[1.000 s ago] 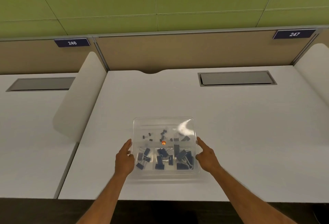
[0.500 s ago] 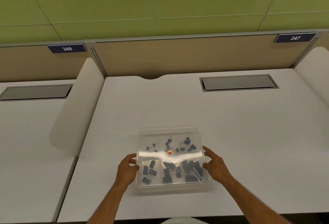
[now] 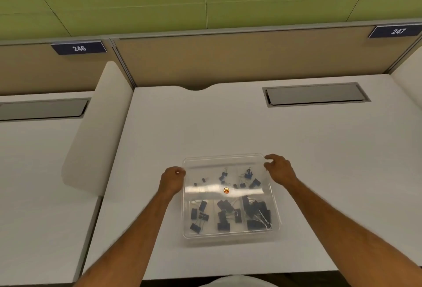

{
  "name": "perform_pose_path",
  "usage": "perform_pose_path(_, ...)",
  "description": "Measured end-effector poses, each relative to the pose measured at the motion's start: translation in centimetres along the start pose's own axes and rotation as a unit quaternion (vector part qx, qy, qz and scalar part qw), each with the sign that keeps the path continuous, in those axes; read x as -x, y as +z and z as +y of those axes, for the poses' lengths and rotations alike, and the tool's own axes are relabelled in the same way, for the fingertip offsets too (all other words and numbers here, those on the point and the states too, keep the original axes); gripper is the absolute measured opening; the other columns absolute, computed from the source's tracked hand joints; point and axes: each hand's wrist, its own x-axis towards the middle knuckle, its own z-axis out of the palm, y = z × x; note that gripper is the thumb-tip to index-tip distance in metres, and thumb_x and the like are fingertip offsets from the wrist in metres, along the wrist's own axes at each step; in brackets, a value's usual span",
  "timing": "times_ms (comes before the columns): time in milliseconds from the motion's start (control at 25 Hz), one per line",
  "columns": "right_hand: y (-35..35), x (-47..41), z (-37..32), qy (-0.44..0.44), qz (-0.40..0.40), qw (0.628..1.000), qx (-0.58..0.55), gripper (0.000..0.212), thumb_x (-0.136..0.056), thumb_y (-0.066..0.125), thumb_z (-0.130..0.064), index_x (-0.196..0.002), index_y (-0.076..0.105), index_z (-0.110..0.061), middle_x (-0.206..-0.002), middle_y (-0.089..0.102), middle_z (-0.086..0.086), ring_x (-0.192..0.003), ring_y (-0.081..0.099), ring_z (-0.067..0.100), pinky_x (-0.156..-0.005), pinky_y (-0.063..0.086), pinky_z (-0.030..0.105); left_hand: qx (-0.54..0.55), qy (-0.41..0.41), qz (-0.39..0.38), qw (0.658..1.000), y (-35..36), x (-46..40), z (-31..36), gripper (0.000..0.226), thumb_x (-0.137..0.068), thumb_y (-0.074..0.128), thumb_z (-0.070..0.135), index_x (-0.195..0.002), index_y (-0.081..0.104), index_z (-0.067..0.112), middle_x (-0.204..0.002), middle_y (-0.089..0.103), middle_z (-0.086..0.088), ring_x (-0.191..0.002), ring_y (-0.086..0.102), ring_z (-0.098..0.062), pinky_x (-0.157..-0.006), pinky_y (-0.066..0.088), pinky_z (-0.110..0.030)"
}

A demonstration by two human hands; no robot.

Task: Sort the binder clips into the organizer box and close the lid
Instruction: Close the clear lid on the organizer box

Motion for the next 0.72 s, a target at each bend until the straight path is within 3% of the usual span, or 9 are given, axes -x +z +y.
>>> perform_pose_path(80, 0.2, -1.4, 0.0, 0.033, 0.004, 0.999, -0.011, 0.024, -0.095, 0.058, -0.025, -0.116, 0.067, -0.016, -0.104, 0.072, 0.011, -0.089, 0.068, 0.028, -0.085, 0.056, 0.041, 0.032, -0.028, -0.005, 0.999, 0.1, -0.4, 0.5, 0.021, -0.092, 0.063, 0.026, -0.106, 0.071, 0.013, -0.100, 0.071, -0.012, -0.085, 0.067, -0.027, -0.080, 0.060, -0.045)
perform_pose_path(160, 0.5, -1.7, 0.3, 0.078, -0.006, 0.996, -0.048, 0.018, -0.095, 0.059, -0.023, -0.104, 0.069, -0.011, -0.091, 0.072, 0.013, -0.077, 0.068, 0.028, -0.072, 0.058, 0.041, 0.061, -0.057, -0.015, 0.996, 0.4, -0.5, 0.7, 0.017, -0.093, 0.063, 0.024, -0.105, 0.070, 0.014, -0.099, 0.069, -0.011, -0.084, 0.066, -0.027, -0.067, 0.060, -0.038)
perform_pose_path(240, 0.8, -1.9, 0.4, 0.107, -0.003, 0.991, -0.086, 0.017, -0.093, 0.062, -0.021, -0.099, 0.071, -0.008, -0.090, 0.071, 0.015, -0.079, 0.068, 0.030, -0.068, 0.061, 0.041, 0.057, -0.063, -0.008, 0.996, 0.7, -0.7, 1.0, 0.014, -0.093, 0.063, 0.024, -0.103, 0.069, 0.016, -0.099, 0.069, -0.011, -0.084, 0.066, -0.027, -0.060, 0.055, -0.032)
perform_pose_path(320, 0.7, -2.2, -0.1, 0.121, -0.006, 0.988, -0.094, 0.016, -0.092, 0.064, -0.019, -0.100, 0.071, -0.006, -0.094, 0.070, 0.016, -0.083, 0.068, 0.032, -0.067, 0.061, 0.040, 0.019, -0.053, 0.018, 0.998, 1.0, -0.8, 1.5, 0.014, -0.093, 0.062, 0.024, -0.102, 0.069, 0.015, -0.099, 0.069, -0.010, -0.086, 0.066, -0.028, -0.063, 0.058, -0.035)
perform_pose_path(400, 0.3, -2.5, -0.3, 0.125, -0.027, 0.987, -0.093, 0.019, -0.093, 0.064, -0.018, -0.105, 0.069, -0.004, -0.097, 0.069, 0.016, -0.084, 0.068, 0.032, -0.068, 0.060, 0.039, -0.034, -0.012, 0.047, 0.998, 1.3, -0.5, 1.5, 0.019, -0.096, 0.059, 0.025, -0.108, 0.067, 0.014, -0.106, 0.068, -0.009, -0.093, 0.065, -0.027, -0.079, 0.059, -0.041)
perform_pose_path(480, -0.2, -1.8, -0.1, 0.111, -0.058, 0.986, -0.108, 0.020, -0.093, 0.063, -0.015, -0.110, 0.066, -0.005, -0.098, 0.069, 0.015, -0.084, 0.068, 0.032, -0.069, 0.061, 0.039, -0.024, 0.024, 0.043, 0.998, 1.3, 0.9, 1.0, 0.023, -0.097, 0.058, 0.026, -0.118, 0.062, 0.016, -0.113, 0.065, -0.007, -0.098, 0.063, -0.024, -0.087, 0.055, -0.038)
perform_pose_path(640, -0.9, 3.5, 1.9, 0.085, -0.114, 0.984, -0.106, 0.024, -0.090, 0.061, -0.007, -0.112, 0.062, -0.018, -0.093, 0.070, 0.010, -0.080, 0.069, 0.029, -0.070, 0.059, 0.039, 0.037, 0.030, -0.002, 0.999, 0.9, 6.0, -2.6, 0.031, -0.092, 0.066, 0.017, -0.121, 0.058, 0.023, -0.108, 0.064, -0.001, -0.096, 0.063, -0.019, -0.076, 0.052, -0.027)
perform_pose_path(720, -0.8, 6.6, 3.4, 0.084, -0.118, 0.984, -0.103, 0.018, -0.091, 0.060, -0.007, -0.106, 0.065, -0.018, -0.090, 0.071, 0.008, -0.077, 0.070, 0.028, -0.068, 0.058, 0.036, 0.037, 0.011, -0.018, 0.999, 0.8, 8.2, -5.0, 0.024, -0.093, 0.065, 0.017, -0.116, 0.061, 0.024, -0.106, 0.065, 0.001, -0.095, 0.065, -0.018, -0.078, 0.057, -0.032)
